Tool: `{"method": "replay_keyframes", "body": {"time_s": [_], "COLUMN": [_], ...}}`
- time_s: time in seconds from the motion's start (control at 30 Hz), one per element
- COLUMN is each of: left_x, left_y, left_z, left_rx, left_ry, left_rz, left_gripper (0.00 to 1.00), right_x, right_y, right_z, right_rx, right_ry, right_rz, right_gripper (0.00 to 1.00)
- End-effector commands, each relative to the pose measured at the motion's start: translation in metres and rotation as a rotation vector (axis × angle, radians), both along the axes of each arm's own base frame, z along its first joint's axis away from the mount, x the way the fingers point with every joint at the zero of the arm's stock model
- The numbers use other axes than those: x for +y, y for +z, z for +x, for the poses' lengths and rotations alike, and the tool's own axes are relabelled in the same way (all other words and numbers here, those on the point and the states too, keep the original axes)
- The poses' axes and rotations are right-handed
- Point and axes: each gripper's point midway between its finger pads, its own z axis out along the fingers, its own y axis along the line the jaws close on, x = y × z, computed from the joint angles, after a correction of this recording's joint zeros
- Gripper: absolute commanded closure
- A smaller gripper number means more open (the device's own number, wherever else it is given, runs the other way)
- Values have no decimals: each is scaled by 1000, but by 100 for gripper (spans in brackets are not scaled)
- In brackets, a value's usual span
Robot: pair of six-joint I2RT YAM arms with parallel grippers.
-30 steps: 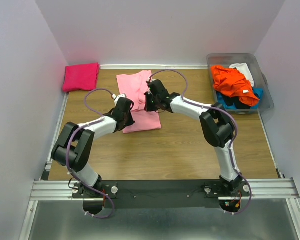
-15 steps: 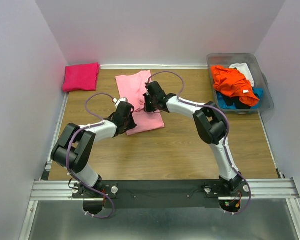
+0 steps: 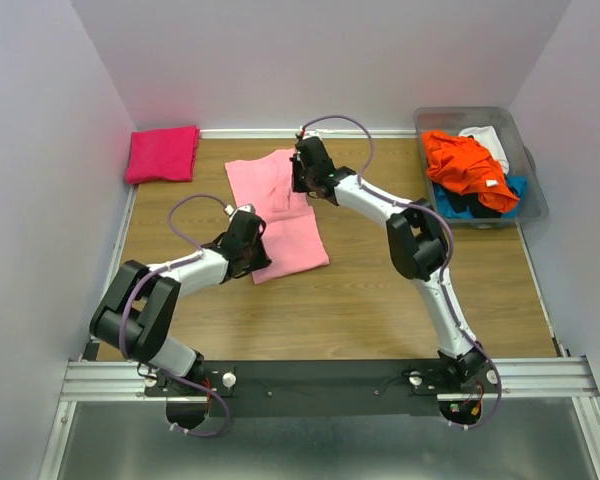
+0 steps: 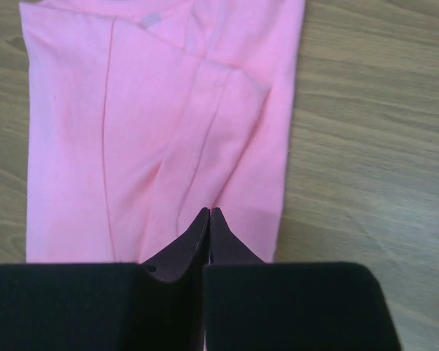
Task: Fold and stack the t-shirts
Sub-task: Fold the tshirt
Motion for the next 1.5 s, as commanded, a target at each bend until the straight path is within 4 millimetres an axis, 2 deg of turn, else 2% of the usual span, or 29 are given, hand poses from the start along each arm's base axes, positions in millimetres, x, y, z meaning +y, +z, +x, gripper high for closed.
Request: {"method": "replay_keyframes", "body": {"time_s": [0.0,0.03,0.07,0.13,0.17,0.2,0.23,0.27,0.3,0.33,0.37,0.4,0.43,0.5,0.53,0.6,0.67,0.73,0.9,0.97,1.07,1.17,1.27,1.3,1.37,1.4,1.47], "left_x": [4,3,3,3,2,6,7,10,18,20,23,28,27,26,23,15,13,14,27,29,31,35,40,40,45,48,54], "left_y": [3,10,23,38,49,56,64,65,65,70,69,61,63,53,52,48,39,34,2,-8,-14,-11,7,12,22,35,44], "left_z": [-24,-19,-10,1,10,17,25,31,38,48,53,58,65,69,69,62,51,41,10,2,-3,-3,-2,-1,0,0,-3], "left_rx": [59,41,7,-30,-58,-79,-102,-111,-116,-133,-133,-115,-125,-100,-93,-65,-35,-17,74,102,129,131,87,74,41,1,-32], "left_ry": [-27,-20,-10,-1,6,17,24,33,45,52,56,67,60,49,40,7,-2,-7,22,33,46,60,76,76,93,103,120], "left_rz": [8,5,3,-6,-11,-14,-14,-9,0,-4,1,10,11,15,7,-30,-44,-47,-16,-13,-10,7,13,9,22,19,27], "left_gripper": [81,79,77,72,71,71,70,70,72,73,75,78,79,80,80,80,80,80,82,83,85,85,85,82,75,68,61], "right_x": [-9,-10,-14,-18,-20,-18,-23,-26,-28,-33,-36,-37,-37,-33,-30,-32,-32,-41,-57,-69,-84,-94,-93,-90,-86,-83,-73], "right_y": [26,49,35,39,55,58,43,57,55,43,42,51,40,45,44,30,27,9,-20,-41,-69,-79,-62,-44,-24,-12,12], "right_z": [-5,-11,-26,-43,-51,-62,-78,-85,-93,-108,-116,-120,-138,-150,-162,-177,-183,-188,-203,-211,-222,-226,-222,-219,-217,-213,-217], "right_rx": [-34,-51,-1,28,23,43,93,86,106,156,173,166,215,224,260,298,317,358,450,487,522,534,496,457,425,405,380], "right_ry": [8,18,38,55,68,99,125,133,141,164,173,186,232,285,331,354,378,364,399,388,367,347,369,388,416,435,488], "right_rz": [-1,26,22,43,70,92,89,113,123,128,140,173,191,245,286,316,371,410,534,548,524,520,533,546,560,569,596], "right_gripper": [91,91,89,89,89,89,89,89,89,88,88,89,89,89,89,89,89,89,90,92,93,94,94,93,92,92,91]}}
